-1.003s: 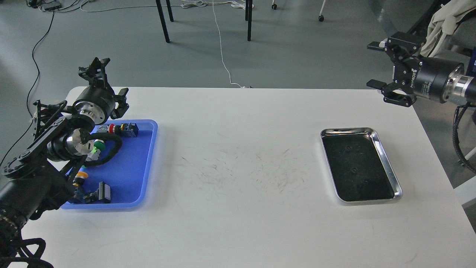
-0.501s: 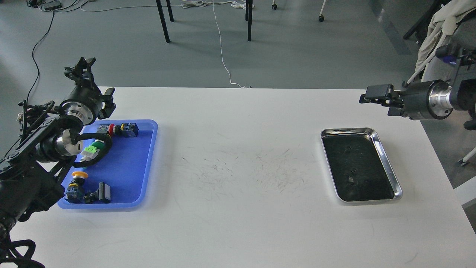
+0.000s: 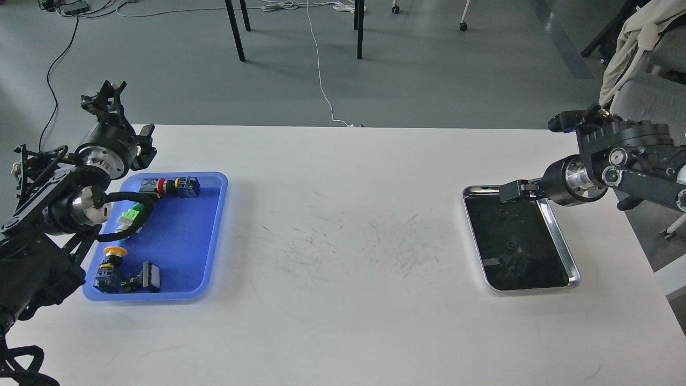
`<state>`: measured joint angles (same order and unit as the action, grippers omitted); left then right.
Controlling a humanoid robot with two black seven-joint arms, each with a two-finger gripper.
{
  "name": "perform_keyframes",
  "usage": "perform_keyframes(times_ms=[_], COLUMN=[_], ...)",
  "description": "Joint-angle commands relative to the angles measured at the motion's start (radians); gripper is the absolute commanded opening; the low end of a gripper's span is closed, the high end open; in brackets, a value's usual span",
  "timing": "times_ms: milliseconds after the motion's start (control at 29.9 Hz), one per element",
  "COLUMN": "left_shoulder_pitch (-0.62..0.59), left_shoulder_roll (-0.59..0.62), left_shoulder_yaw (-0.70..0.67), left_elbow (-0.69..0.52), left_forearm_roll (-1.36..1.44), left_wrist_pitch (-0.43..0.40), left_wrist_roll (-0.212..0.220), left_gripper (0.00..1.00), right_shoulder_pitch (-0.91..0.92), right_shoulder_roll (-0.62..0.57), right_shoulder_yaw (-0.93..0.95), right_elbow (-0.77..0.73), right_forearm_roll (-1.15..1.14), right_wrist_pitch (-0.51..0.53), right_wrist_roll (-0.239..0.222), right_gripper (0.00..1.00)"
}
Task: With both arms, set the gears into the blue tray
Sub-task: 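Lower the right gripper onto the metal tray and grasp a black gear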
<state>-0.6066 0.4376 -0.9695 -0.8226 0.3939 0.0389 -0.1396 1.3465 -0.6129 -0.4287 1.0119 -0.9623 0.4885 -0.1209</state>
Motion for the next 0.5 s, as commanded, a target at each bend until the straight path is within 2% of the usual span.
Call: perform_keyframes(times_ms=[0, 134, 468], left_shoulder_pitch=[-0.001, -0.001, 0.001], left_shoulder_roll=[-0.004, -0.008, -0.007], left_shoulder_yaw=[-0.001, 0.000, 0.000], left_elbow=[0.000, -0.001, -0.001], left_forearm_roll=[-0.001, -0.003, -0.007], left_wrist_pitch=[0.001, 0.001, 0.001], left_wrist_roll=[-0.003, -0.024, -0.029], left_gripper=[0.98, 0.98, 0.98], right_shoulder_pitch=[-0.015, -0.040, -0.090], right_shoulder_roll=[0.015, 0.048, 0.123], right_shoulder_yaw=[-0.015, -0.015, -0.015], right_elbow=[-0.033, -0.075, -0.151], right_forearm_roll=[0.002, 0.002, 0.005], right_wrist_pitch=[0.000, -0.013, -0.024], right_wrist_roll=[0.003, 0.004, 0.006], right_gripper=[0.98, 0.98, 0.97])
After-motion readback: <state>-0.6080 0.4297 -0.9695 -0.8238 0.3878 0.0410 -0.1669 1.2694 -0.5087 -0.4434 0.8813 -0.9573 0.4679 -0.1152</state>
